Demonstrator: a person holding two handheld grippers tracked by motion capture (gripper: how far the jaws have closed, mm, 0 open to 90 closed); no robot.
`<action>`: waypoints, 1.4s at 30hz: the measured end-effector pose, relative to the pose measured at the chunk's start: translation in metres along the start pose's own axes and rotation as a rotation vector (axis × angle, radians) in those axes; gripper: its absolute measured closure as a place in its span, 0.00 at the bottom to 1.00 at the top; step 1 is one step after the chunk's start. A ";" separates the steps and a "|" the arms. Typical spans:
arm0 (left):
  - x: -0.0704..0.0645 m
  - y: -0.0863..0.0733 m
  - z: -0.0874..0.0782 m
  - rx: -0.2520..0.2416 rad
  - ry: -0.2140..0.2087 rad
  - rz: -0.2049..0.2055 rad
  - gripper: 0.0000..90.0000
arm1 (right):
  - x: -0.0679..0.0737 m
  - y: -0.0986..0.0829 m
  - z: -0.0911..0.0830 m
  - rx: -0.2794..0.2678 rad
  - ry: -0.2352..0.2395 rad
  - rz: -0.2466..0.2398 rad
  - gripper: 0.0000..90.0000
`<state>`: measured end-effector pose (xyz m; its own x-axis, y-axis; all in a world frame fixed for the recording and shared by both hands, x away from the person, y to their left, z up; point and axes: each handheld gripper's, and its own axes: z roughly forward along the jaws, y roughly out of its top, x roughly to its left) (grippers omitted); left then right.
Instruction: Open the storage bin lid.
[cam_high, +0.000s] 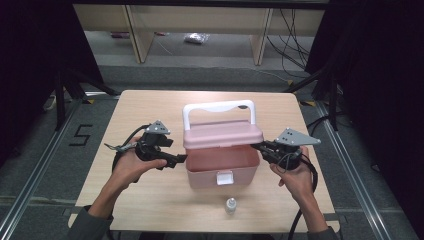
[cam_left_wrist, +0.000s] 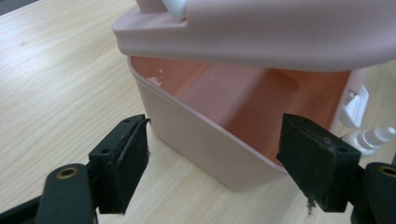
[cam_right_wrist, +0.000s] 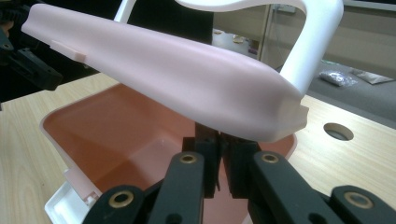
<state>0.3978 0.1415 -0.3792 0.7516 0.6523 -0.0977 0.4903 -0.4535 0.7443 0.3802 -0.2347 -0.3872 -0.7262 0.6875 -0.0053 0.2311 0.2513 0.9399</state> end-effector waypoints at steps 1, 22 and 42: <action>0.000 0.000 0.001 -0.003 0.000 -0.009 0.27 | 0.000 0.000 0.000 0.000 0.000 0.000 0.96; -0.012 -0.011 0.034 0.040 -0.030 0.015 0.44 | -0.001 0.002 0.004 0.001 -0.001 -0.002 0.95; -0.009 -0.012 0.032 0.049 -0.042 0.006 0.52 | -0.017 0.012 0.013 -0.023 0.008 0.027 0.97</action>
<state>0.3992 0.1216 -0.4085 0.7718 0.6241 -0.1219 0.5061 -0.4867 0.7120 0.4035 -0.2342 -0.3800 -0.7248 0.6885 0.0232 0.2359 0.2165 0.9473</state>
